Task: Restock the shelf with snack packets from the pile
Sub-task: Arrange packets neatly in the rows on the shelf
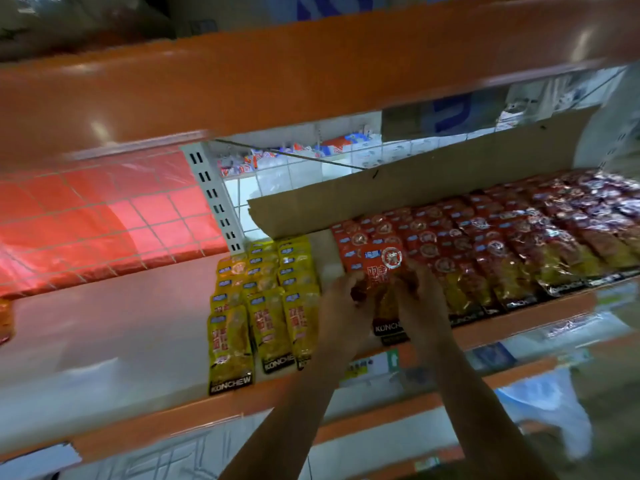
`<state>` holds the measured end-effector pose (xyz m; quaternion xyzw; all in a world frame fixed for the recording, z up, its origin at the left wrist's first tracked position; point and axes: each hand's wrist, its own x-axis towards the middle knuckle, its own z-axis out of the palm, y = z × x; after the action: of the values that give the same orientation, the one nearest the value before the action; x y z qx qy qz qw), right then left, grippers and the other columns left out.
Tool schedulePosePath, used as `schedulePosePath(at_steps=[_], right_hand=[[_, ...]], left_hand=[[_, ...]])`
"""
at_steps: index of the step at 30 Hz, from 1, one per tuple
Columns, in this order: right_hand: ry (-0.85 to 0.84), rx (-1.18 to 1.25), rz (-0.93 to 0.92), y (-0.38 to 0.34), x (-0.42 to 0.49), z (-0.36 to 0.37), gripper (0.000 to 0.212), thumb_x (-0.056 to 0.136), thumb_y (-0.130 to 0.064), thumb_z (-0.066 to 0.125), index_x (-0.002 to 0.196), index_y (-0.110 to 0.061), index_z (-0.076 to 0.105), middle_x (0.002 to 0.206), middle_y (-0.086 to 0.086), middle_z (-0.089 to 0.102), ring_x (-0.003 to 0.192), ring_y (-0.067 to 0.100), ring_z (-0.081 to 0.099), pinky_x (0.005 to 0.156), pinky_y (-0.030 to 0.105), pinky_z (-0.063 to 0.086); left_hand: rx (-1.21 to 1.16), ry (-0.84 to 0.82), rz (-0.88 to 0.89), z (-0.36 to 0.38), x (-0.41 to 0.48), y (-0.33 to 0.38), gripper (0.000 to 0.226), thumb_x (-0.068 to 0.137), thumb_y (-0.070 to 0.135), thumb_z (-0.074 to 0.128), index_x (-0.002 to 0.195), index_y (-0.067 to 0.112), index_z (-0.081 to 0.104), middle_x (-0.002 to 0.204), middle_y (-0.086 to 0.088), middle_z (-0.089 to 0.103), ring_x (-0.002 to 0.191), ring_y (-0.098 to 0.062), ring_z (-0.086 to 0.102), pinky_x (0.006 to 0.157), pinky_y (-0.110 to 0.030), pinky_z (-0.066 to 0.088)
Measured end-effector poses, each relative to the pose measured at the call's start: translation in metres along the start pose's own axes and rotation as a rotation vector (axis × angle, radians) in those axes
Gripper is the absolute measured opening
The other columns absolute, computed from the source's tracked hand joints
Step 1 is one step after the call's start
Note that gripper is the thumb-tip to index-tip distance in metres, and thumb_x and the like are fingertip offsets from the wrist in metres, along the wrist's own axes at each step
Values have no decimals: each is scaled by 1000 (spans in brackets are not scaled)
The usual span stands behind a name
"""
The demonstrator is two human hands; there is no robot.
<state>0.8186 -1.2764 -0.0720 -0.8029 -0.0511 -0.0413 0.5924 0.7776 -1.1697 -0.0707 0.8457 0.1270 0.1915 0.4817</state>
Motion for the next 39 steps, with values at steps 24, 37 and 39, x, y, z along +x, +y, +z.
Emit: schedulePosePath(at_steps=[24, 37, 39], right_hand=[[26, -492, -45, 52, 26, -67, 64, 87, -8, 63, 142, 1, 34, 137, 26, 37, 128, 39, 35, 107, 44, 31], [-48, -450, -350, 18, 4, -33, 36, 92, -8, 54, 127, 2, 51, 113, 9, 60, 110, 7, 56, 95, 17, 40], [-66, -458, -401, 4, -1, -15, 36, 85, -9, 61, 121, -2, 59, 116, 12, 62, 111, 25, 56, 96, 33, 41]], left_hand=[[505, -6, 373, 71, -20, 6, 27, 70, 5, 72, 97, 9, 72, 118, -4, 62, 110, -32, 56, 88, -45, 53], [510, 133, 321, 36, -15, 5, 36, 72, 2, 69, 107, 10, 69, 113, -8, 63, 103, -32, 58, 84, -39, 53], [579, 115, 301, 17, -12, 1, 34, 81, 12, 61, 114, 14, 67, 117, -4, 62, 109, -28, 54, 93, -35, 48]])
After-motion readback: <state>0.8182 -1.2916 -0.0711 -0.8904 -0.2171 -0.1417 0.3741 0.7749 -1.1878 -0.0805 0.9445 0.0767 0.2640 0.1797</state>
